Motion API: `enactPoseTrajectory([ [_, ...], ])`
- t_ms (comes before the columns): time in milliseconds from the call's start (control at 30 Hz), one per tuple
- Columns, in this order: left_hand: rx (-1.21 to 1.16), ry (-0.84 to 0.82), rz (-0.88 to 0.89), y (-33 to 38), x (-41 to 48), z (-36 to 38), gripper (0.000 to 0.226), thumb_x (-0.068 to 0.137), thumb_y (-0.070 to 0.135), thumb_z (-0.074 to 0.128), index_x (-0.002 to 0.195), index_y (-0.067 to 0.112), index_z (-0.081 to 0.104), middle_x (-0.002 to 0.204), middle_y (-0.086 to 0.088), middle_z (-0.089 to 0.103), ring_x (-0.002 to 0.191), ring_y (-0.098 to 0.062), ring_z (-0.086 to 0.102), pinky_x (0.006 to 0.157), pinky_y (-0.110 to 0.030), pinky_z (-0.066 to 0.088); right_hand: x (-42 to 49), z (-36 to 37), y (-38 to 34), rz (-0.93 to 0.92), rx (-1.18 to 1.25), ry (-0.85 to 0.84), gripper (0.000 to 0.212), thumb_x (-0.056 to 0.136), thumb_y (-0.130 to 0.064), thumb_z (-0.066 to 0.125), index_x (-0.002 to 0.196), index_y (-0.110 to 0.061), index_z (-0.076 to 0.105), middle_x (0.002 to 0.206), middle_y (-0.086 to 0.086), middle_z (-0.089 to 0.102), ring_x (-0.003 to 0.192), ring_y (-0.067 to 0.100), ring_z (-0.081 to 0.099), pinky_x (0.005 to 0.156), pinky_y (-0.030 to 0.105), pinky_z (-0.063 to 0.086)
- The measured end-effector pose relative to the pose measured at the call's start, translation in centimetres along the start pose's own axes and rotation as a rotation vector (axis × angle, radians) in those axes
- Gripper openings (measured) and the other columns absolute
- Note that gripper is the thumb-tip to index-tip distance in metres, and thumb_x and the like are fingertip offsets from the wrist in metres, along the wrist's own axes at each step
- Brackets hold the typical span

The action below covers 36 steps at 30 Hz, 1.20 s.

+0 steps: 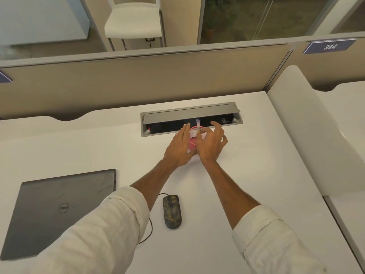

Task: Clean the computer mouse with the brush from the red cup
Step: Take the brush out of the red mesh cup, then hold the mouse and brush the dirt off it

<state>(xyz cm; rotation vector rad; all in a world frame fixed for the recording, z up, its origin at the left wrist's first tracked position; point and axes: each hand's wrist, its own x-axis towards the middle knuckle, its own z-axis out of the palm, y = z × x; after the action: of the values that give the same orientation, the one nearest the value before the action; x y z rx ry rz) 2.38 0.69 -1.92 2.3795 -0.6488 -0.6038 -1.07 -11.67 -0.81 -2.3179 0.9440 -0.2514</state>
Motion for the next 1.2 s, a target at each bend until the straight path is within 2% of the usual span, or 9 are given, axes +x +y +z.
enactPoseTrajectory([
  [167, 0.055, 0.035, -0.031, -0.2, -2.6, -1.0, 0.102, 0.105, 0.060, 0.060, 0.176, 0.019, 0.000, 0.185, -0.002, -0.002, 0.172, -0.026, 0.003, 0.139, -0.044, 0.012, -1.7, -2.0, -0.4, -0.080, 0.128, 0.095, 0.044, 0.100, -0.038, 0.079, 0.136, -0.012, 0.073, 0.155, 0.008, 0.059, 0.142, 0.025, 0.053, 0.120, 0.041, 0.043],
  [333, 0.094, 0.078, -0.052, -0.8, -6.4, -1.2, 0.097, 0.107, 0.063, 0.055, 0.176, 0.023, 0.000, 0.185, 0.002, -0.003, 0.172, -0.024, 0.005, 0.139, -0.046, 0.014, -4.9, -3.2, -0.3, -0.125, 0.283, 0.141, 0.046, 0.099, -0.033, 0.081, 0.137, -0.010, 0.070, 0.141, 0.012, 0.068, 0.126, 0.030, 0.064, 0.106, 0.043, 0.058],
  [467, 0.107, 0.098, -0.055, -1.2, -9.7, -0.7, 0.096, 0.108, 0.063, 0.052, 0.176, 0.021, -0.001, 0.185, 0.001, -0.002, 0.172, -0.024, 0.005, 0.139, -0.045, 0.014, -7.7, -3.6, 0.3, -0.095, 0.434, 0.052, 0.041, 0.105, -0.034, 0.073, 0.141, -0.013, 0.067, 0.139, 0.007, 0.073, 0.120, 0.026, 0.070, 0.102, 0.036, 0.059],
  [567, 0.116, 0.097, -0.075, -1.2, -11.9, -0.2, 0.094, 0.109, 0.062, 0.050, 0.176, 0.021, -0.002, 0.185, 0.001, -0.004, 0.172, -0.023, 0.004, 0.140, -0.046, 0.013, -9.6, -3.9, 1.0, -0.067, 0.486, -0.005, 0.034, 0.111, -0.031, 0.065, 0.141, -0.014, 0.064, 0.130, 0.003, 0.077, 0.099, 0.015, 0.073, 0.092, 0.026, 0.059],
  [633, 0.120, 0.096, -0.070, -1.3, -13.4, 0.1, 0.092, 0.111, 0.060, 0.049, 0.176, 0.019, -0.002, 0.185, 0.000, -0.004, 0.172, -0.023, 0.004, 0.140, -0.046, 0.013, -11.0, -4.1, 1.5, -0.051, 0.529, -0.051, 0.029, 0.112, -0.030, 0.062, 0.136, -0.014, 0.065, 0.117, -0.002, 0.078, 0.086, 0.011, 0.075, 0.090, 0.031, 0.064],
  [733, 0.113, 0.093, -0.047, -1.7, -15.5, 0.5, 0.090, 0.112, 0.055, 0.049, 0.176, 0.016, -0.002, 0.185, -0.002, -0.003, 0.172, -0.022, 0.004, 0.140, -0.044, 0.012, -12.4, -4.4, 2.6, 0.033, 0.640, -0.191, 0.027, 0.113, -0.030, 0.062, 0.131, -0.011, 0.068, 0.111, 0.009, 0.081, 0.088, 0.026, 0.081, 0.086, 0.042, 0.068],
  [833, 0.103, 0.087, -0.038, -2.2, -17.5, 1.0, 0.089, 0.113, 0.052, 0.049, 0.175, 0.013, -0.002, 0.185, -0.003, -0.003, 0.172, -0.022, 0.003, 0.140, -0.041, 0.011, -13.7, -4.4, 4.1, 0.204, 0.735, -0.319, 0.024, 0.110, -0.023, 0.068, 0.124, -0.005, 0.075, 0.112, 0.021, 0.079, 0.091, 0.036, 0.081, 0.075, 0.040, 0.064],
  [967, 0.053, 0.056, -0.063, -2.6, -19.6, 1.8, 0.094, 0.110, 0.056, 0.053, 0.176, 0.016, -0.002, 0.185, -0.001, -0.003, 0.172, -0.021, 0.004, 0.140, -0.044, 0.014, -15.5, -4.5, 5.8, 0.381, 0.823, -0.395, 0.019, 0.103, -0.013, 0.074, 0.120, -0.006, 0.075, 0.108, 0.021, 0.082, 0.084, 0.028, 0.078, 0.074, 0.039, 0.059],
  [1200, 0.021, 0.004, -0.015, -4.7, -23.8, 3.3, 0.119, 0.095, 0.062, 0.075, 0.176, 0.020, -0.002, 0.185, 0.003, -0.002, 0.171, -0.018, 0.005, 0.140, -0.043, 0.014, -18.3, -4.7, 8.0, 0.503, 0.948, -0.460, 0.017, 0.096, -0.011, 0.081, 0.113, -0.007, 0.080, 0.104, 0.012, 0.081, 0.085, 0.026, 0.076, 0.073, 0.034, 0.056],
])
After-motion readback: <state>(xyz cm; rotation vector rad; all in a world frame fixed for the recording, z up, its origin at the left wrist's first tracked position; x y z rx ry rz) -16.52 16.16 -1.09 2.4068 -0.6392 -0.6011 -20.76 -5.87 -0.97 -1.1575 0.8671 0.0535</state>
